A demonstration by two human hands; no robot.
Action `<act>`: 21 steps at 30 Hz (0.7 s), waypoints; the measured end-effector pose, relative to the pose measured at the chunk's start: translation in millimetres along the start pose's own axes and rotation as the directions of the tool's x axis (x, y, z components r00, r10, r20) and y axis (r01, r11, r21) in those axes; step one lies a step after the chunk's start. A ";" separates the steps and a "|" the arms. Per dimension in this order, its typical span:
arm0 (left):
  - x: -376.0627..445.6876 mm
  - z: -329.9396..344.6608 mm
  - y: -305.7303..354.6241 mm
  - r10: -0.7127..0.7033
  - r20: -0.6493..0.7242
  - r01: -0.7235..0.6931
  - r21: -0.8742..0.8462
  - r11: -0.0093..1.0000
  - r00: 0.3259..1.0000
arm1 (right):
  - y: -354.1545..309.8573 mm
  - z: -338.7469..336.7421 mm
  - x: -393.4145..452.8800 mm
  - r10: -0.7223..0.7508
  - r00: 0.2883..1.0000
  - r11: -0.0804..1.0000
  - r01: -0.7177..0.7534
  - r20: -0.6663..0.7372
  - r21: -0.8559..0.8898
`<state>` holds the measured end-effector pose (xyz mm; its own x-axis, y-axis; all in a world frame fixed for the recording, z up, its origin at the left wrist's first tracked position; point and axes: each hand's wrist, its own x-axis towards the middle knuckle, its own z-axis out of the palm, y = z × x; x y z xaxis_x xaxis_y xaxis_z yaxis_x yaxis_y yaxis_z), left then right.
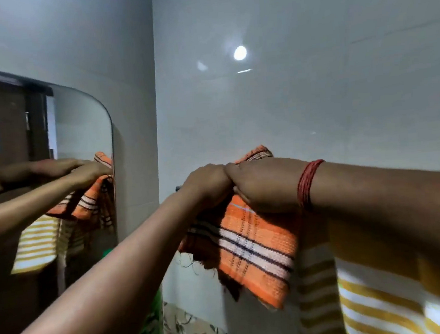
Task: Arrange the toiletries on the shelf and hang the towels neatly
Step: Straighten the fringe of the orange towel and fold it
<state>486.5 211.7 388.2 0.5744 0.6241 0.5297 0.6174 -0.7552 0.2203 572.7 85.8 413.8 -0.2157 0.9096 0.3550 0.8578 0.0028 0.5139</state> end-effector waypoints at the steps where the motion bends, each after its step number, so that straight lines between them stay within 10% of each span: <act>1: 2.2 -2.1 -0.2 0.013 0.032 -0.012 -0.034 0.999 0.999 | -1.4 -3.8 1.0 0.050 0.994 0.998 -0.053 0.101 0.028; 6: 15.3 -14.6 -5.1 0.118 0.264 -0.069 -0.187 0.980 0.957 | 7.5 -34.1 23.3 0.123 0.876 0.911 -0.286 0.466 0.298; 13: 32.4 -3.6 -26.8 0.195 0.260 -0.171 -0.111 0.979 0.946 | 23.9 22.5 34.7 0.015 0.705 0.322 -0.675 0.709 0.664; 17: 34.3 3.4 -31.7 0.175 0.132 -0.164 -0.092 0.982 0.976 | 11.1 14.4 33.1 0.210 0.867 0.637 -0.473 0.452 0.609; 21: 28.3 4.7 -34.6 0.165 0.027 -0.161 -0.125 0.979 0.986 | -12.5 21.5 12.0 0.283 0.959 0.947 -0.284 0.033 0.152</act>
<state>484.0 256.5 391.8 0.6827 0.4959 0.5366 0.4451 -0.8647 0.2329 569.4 105.6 394.9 0.0513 0.8866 0.4596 0.9441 -0.1931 0.2671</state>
